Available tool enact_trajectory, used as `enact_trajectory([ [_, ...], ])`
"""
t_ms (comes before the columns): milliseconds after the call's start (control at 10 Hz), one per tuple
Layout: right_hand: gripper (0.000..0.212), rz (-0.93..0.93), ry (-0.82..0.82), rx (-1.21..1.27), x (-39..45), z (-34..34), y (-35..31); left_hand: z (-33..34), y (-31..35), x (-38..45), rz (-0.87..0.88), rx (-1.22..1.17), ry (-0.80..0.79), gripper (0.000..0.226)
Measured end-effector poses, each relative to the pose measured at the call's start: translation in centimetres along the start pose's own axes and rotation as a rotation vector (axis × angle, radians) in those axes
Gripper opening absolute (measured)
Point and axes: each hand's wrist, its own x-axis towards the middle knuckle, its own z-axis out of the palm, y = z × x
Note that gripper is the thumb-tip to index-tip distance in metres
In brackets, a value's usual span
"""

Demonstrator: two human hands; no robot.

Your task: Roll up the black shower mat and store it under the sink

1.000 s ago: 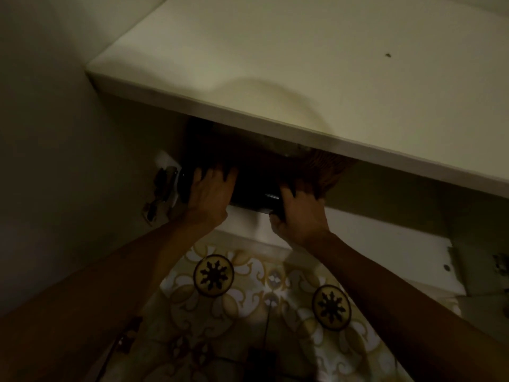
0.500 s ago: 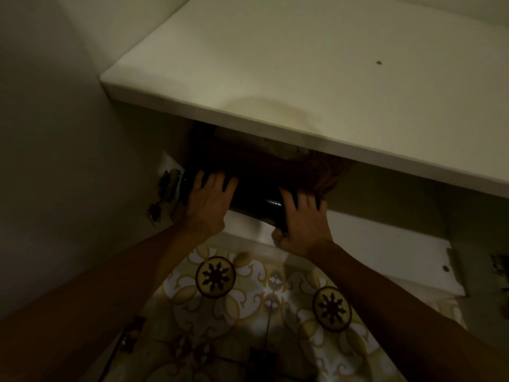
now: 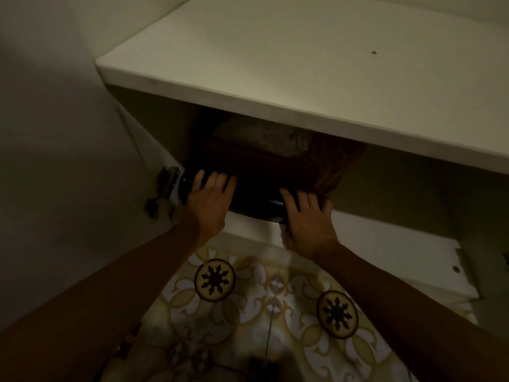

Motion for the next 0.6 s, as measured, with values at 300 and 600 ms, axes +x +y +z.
enact_trajectory([
  [300,0.119,0.04,-0.109,0.046,-1.8,-1.2,1.1,-1.4,0.4,-1.3,-0.03,-0.007,-0.092,0.107],
  [600,0.122,0.024,-0.176,0.123,-3.7,-2.2,2.0,-2.4,1.0,-2.0,0.012,-0.024,-0.053,0.111],
])
